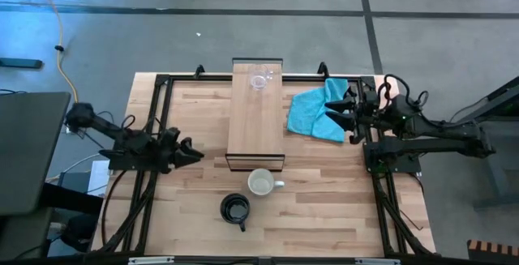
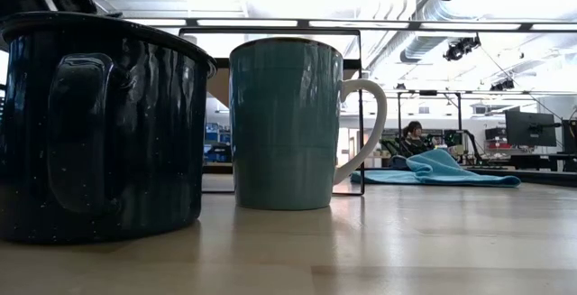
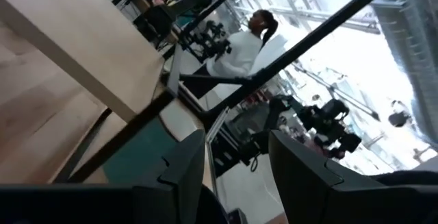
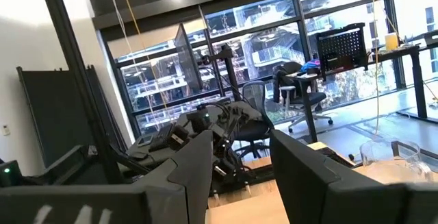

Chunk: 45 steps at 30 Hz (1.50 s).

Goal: Stack small to large cups/mugs on shelf
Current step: Put the dark blue mug on the shelf

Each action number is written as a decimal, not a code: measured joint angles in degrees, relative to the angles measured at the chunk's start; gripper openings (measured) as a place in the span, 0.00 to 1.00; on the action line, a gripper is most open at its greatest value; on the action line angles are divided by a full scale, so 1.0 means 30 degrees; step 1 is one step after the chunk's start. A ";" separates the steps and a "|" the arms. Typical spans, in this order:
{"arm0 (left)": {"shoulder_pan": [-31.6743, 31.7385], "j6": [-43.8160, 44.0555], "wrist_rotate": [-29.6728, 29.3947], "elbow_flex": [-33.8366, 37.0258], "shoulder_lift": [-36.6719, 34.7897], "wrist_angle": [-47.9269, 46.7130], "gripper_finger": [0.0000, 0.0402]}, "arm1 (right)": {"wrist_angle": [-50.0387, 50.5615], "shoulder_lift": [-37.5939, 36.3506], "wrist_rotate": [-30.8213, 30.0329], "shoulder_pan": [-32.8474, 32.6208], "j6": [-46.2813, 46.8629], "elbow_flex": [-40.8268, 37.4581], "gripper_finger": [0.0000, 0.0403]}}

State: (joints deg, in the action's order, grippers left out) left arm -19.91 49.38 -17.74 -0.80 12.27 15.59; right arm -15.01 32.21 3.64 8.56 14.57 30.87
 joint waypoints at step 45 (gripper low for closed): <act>-0.4394 0.1759 -0.2448 -1.2536 1.9628 -0.7553 0.38 | 0.2902 0.0007 0.0300 0.0000 0.0495 0.0000 0.34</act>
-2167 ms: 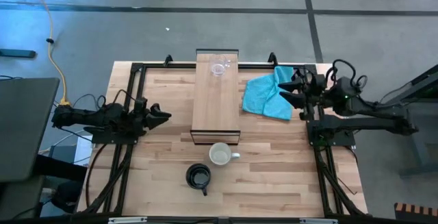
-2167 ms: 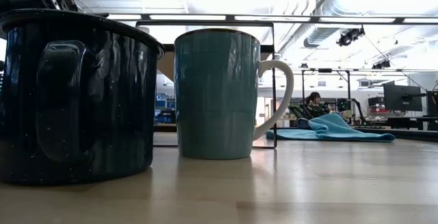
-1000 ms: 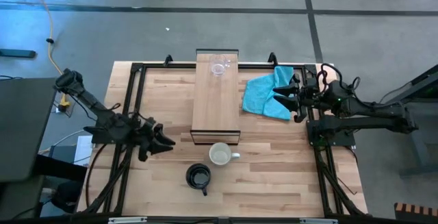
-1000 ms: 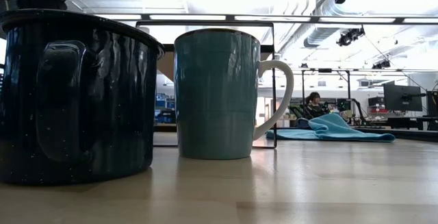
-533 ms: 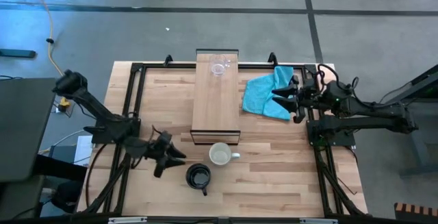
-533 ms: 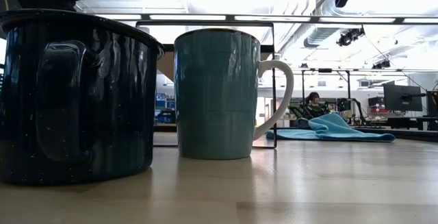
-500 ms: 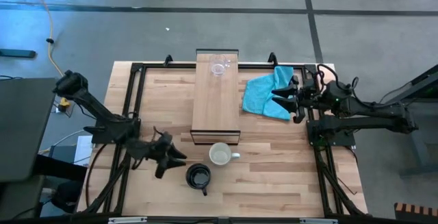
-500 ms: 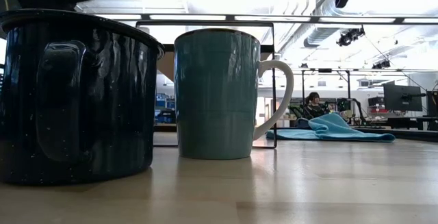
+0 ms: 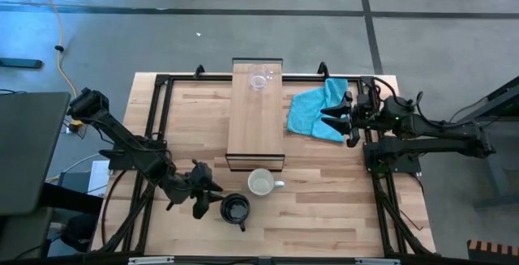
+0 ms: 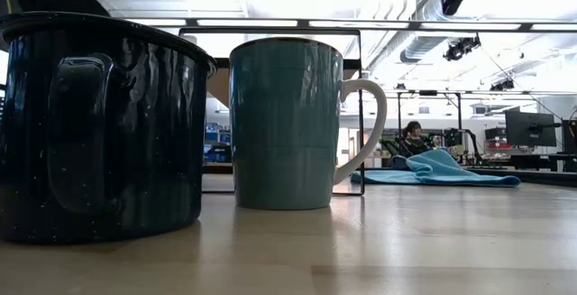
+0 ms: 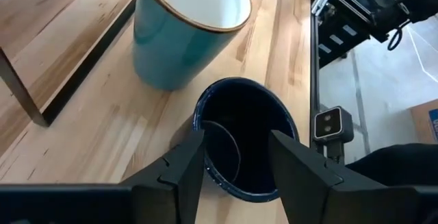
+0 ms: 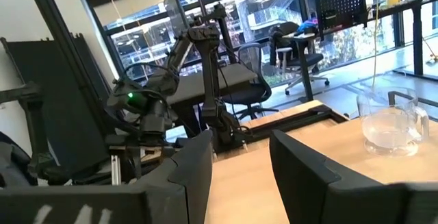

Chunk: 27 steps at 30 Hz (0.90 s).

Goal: Stack small to large cups/mugs on shelf
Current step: Put the dark blue mug on the shelf

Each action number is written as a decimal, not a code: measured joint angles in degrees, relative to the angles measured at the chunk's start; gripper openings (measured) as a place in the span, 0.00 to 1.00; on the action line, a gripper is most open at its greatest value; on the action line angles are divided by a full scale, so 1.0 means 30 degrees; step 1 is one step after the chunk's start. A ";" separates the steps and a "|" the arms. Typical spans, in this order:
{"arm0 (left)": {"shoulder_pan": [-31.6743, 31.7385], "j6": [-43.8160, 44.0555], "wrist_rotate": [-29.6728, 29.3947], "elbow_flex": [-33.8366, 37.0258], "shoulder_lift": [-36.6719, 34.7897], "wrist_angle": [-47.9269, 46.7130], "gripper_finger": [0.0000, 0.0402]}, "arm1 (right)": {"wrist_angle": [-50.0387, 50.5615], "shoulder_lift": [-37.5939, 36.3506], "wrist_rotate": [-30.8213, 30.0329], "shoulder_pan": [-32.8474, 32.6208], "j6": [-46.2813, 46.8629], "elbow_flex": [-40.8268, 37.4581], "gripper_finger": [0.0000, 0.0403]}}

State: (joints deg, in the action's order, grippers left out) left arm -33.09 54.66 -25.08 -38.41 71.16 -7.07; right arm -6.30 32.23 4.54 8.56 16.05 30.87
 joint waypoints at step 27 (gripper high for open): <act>0.0207 0.1340 0.0212 -0.1110 0.2648 -0.0312 0.38 | 0.0349 0.0000 -0.0001 0.0007 -0.0111 0.0000 0.34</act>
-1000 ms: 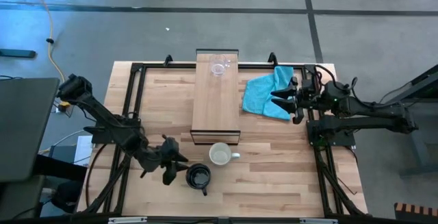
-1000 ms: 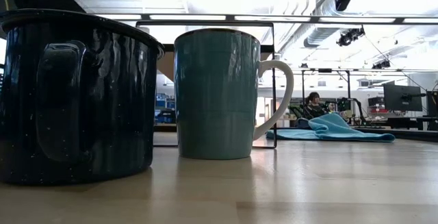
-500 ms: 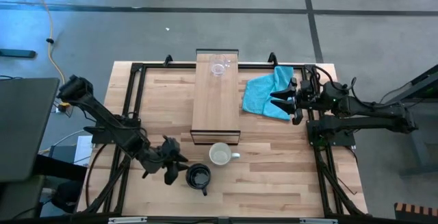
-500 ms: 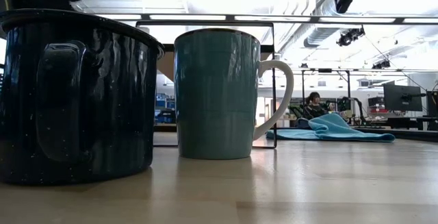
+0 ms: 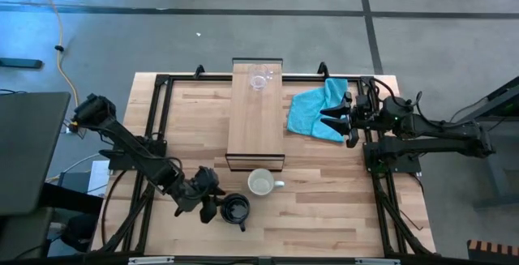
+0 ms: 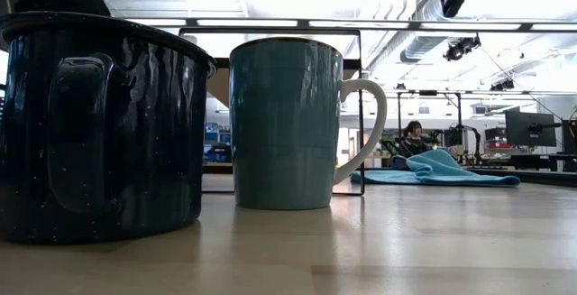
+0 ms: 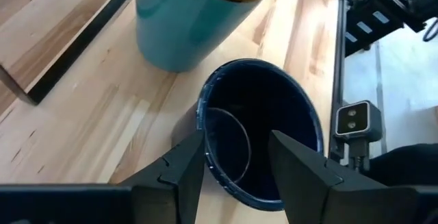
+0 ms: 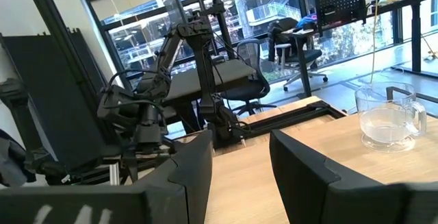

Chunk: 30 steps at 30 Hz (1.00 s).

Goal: Stack small to large cups/mugs on shelf
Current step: Put the dark blue mug on the shelf

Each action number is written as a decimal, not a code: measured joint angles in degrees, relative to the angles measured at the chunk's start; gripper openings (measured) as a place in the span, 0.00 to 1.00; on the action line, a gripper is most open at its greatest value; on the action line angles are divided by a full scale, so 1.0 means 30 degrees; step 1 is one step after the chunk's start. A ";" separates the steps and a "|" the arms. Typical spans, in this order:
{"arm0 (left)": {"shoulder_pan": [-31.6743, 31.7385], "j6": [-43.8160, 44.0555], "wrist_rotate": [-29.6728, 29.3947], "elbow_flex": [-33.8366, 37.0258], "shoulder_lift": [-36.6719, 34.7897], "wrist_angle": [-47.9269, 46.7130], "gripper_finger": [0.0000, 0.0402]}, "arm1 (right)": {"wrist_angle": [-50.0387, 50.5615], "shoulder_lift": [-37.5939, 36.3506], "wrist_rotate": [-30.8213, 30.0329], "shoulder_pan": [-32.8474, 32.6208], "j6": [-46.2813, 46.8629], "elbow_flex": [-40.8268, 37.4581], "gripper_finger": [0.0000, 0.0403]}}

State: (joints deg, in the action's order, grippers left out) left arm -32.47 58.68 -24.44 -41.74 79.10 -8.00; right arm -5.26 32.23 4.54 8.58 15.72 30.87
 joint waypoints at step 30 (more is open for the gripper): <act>0.1211 0.1078 0.2069 0.0000 0.0099 -0.0723 0.38 | 0.0918 -0.0007 0.0058 -0.0005 0.0111 0.0000 0.34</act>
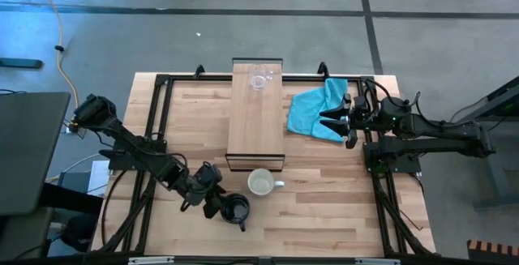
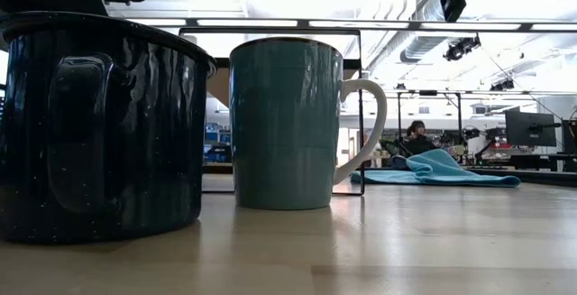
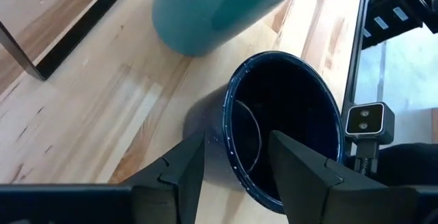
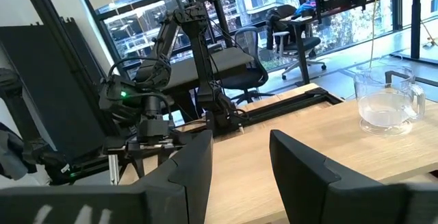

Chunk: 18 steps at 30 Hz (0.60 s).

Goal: Stack small to large cups/mugs on shelf
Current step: Put the dark blue mug on the shelf

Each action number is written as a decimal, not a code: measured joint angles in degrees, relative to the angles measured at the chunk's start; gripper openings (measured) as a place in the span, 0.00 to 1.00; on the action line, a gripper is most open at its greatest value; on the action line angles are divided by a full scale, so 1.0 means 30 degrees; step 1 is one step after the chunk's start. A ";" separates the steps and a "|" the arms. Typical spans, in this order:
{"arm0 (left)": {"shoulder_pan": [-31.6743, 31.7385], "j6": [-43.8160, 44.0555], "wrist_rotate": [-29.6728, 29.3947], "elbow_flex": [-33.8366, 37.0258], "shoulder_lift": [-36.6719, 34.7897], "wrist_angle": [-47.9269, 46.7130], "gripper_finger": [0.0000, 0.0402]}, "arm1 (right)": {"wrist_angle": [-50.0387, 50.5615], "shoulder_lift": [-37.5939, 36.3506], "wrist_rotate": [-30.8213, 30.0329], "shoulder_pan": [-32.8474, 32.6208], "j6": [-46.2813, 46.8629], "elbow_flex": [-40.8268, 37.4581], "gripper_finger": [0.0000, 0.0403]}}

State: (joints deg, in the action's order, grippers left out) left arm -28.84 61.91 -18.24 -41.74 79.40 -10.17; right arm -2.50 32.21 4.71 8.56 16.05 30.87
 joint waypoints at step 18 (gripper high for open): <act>0.0000 -0.1607 -0.0919 -0.3863 0.1578 -0.4665 0.28 | 0.0248 -0.0044 0.0000 0.0003 -0.0002 0.0007 0.34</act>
State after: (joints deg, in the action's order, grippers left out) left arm -28.84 57.09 -20.99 -53.32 84.13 -24.17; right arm -1.76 32.08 4.71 8.57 16.05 30.89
